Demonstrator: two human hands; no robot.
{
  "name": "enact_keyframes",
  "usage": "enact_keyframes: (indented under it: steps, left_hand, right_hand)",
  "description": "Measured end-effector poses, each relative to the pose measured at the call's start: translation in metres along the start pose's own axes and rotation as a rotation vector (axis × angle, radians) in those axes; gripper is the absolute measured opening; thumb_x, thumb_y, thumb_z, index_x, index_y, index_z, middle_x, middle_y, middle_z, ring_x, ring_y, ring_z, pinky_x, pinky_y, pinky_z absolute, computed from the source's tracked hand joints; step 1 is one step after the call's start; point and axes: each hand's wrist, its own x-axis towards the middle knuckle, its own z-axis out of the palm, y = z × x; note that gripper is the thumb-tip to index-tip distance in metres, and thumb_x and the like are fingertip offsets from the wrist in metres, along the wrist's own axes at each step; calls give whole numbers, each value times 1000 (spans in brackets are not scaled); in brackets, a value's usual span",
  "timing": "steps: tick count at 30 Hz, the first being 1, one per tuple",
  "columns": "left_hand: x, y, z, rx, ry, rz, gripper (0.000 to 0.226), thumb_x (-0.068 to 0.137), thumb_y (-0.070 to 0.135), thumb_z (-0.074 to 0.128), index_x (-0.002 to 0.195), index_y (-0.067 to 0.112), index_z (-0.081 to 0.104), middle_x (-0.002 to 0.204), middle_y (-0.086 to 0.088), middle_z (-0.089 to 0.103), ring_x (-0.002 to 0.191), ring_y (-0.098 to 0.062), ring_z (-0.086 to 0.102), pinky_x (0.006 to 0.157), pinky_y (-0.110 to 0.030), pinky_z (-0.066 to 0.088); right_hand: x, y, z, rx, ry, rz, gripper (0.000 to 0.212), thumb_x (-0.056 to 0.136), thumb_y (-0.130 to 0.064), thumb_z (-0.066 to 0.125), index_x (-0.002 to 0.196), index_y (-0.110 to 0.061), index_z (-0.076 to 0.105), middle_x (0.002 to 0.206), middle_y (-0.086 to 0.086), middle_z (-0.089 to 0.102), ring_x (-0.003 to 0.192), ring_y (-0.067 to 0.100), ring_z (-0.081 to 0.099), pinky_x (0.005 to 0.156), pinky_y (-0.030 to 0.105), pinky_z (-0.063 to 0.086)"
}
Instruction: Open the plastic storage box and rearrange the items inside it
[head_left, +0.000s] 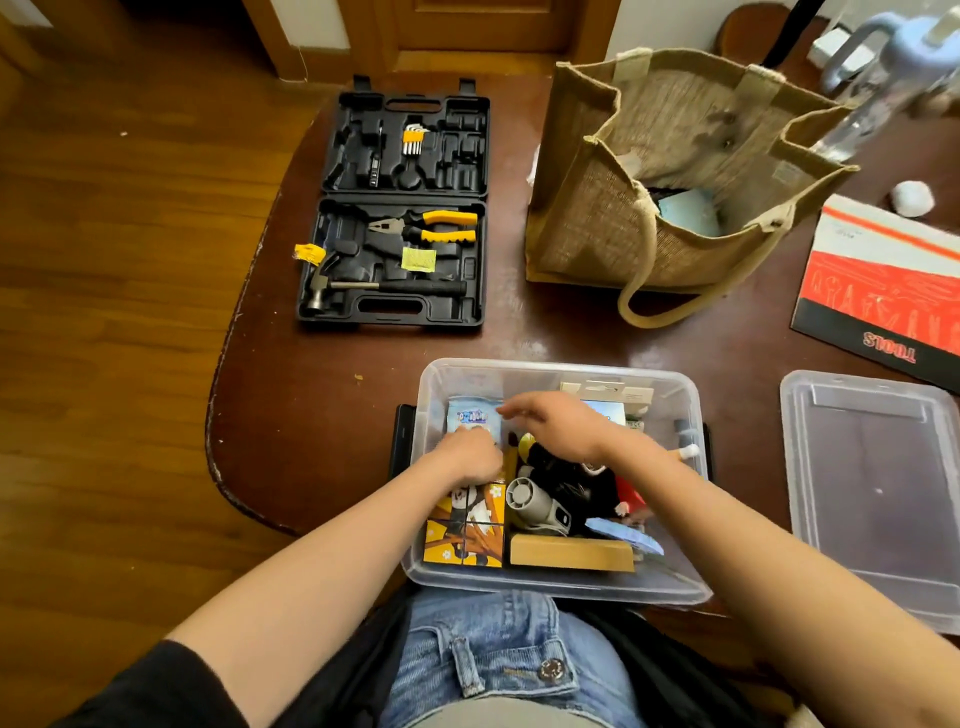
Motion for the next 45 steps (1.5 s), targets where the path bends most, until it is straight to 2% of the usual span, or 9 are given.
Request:
enact_keyframes:
  steps: [3,9,12,17,22,28,35,42,45]
  left_hand:
    - [-3,4,-5,-90,149,152,36,96,19,40,124,5,57,127,-15,58,109,-29,56,88,-32,45]
    - [-12,20,2,-211,106,382,26,97,25,45,115,21,63,104,3,64,83,-17,62,73,-30,48]
    - [-12,24,8,-184,102,393,28,96,21,45,117,18,64,115,-2,64,102,-18,59,88,-30,46]
    - [-13,22,17,-181,84,377,28,96,21,45,118,19,63,117,-2,64,103,-17,57,84,-27,43]
    - [-15,15,18,-257,103,353,29,96,20,43,117,18,62,76,8,61,65,-9,57,68,-29,47]
    - [-20,9,12,-306,147,363,26,98,20,41,112,22,63,105,-6,66,95,-33,63,81,-42,51]
    - [-19,3,11,-323,114,359,26,98,20,41,114,21,62,114,1,61,101,-35,62,83,-42,51]
    - [-20,-3,6,-405,111,388,27,99,15,41,114,19,62,116,-3,63,104,-31,61,88,-41,49]
    - [-25,3,3,-517,61,459,30,99,6,39,115,11,63,115,-7,64,105,-18,60,91,-27,48]
  right_hand:
    - [-51,10,-27,111,192,29,19,94,-20,52,99,-20,70,93,-9,69,84,6,62,75,24,45]
    - [-106,12,-9,-355,-97,163,18,81,-12,53,66,-7,62,62,6,52,62,24,49,53,31,39]
    - [-104,9,14,-533,-81,246,15,88,-16,54,87,-9,67,84,10,66,80,29,62,56,27,34]
    - [-94,5,27,-674,-50,280,19,88,-5,51,102,-9,64,102,8,66,94,28,65,59,29,36]
    - [-96,7,30,-758,-72,232,23,89,1,47,102,-7,64,101,9,67,92,28,65,43,25,26]
    - [-100,14,7,-746,26,222,24,88,-22,52,67,-14,42,73,4,54,65,25,48,48,25,24]
    - [-94,11,26,-786,-25,187,17,86,-15,52,96,-12,66,99,7,65,95,26,58,68,31,41]
    - [-108,15,-4,-297,132,49,14,90,-23,50,84,-19,62,90,-6,54,84,12,52,68,31,47]
    - [-106,17,-20,1,144,103,14,95,-18,48,81,-20,50,79,-4,55,68,11,49,68,33,45]
